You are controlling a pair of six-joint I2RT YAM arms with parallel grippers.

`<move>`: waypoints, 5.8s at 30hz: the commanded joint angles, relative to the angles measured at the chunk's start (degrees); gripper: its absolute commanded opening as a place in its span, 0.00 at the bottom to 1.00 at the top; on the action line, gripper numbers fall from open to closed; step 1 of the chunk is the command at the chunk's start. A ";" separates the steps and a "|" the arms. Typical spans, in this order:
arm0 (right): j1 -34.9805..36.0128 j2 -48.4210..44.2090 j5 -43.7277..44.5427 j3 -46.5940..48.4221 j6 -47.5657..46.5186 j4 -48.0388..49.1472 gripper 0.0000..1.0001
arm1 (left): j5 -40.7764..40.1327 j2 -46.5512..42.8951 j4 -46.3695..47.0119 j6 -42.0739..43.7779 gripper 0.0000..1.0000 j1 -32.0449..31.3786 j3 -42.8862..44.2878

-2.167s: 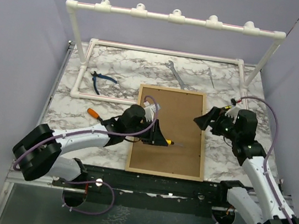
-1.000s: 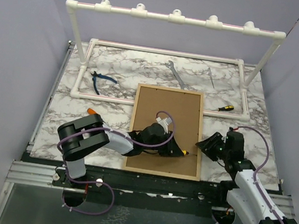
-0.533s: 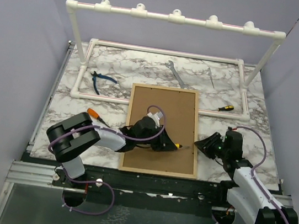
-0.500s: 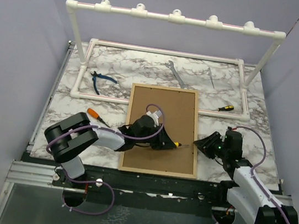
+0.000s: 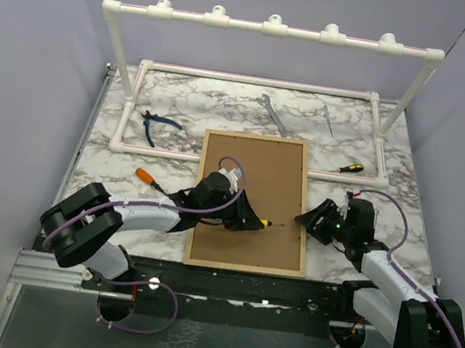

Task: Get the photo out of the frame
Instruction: Adjust the photo frame at the center of the board, then release the photo frame item from the photo frame.

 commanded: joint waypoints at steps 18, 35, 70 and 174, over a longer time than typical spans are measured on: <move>1.67 16.05 -1.22 1.74 11.20 27.88 0.17 | 8.51 -15.50 -25.66 14.79 0.00 18.27 2.80; 4.28 25.81 -6.01 13.65 -9.12 16.68 0.17 | 10.49 -13.38 -25.61 16.00 0.00 18.77 2.23; 4.12 15.91 -5.59 12.22 -12.09 4.47 0.46 | 9.53 5.16 -11.50 11.64 0.00 7.12 10.23; 5.44 12.61 -9.25 6.67 -10.01 7.24 0.07 | -18.83 43.57 -80.25 -4.43 0.00 -13.04 90.60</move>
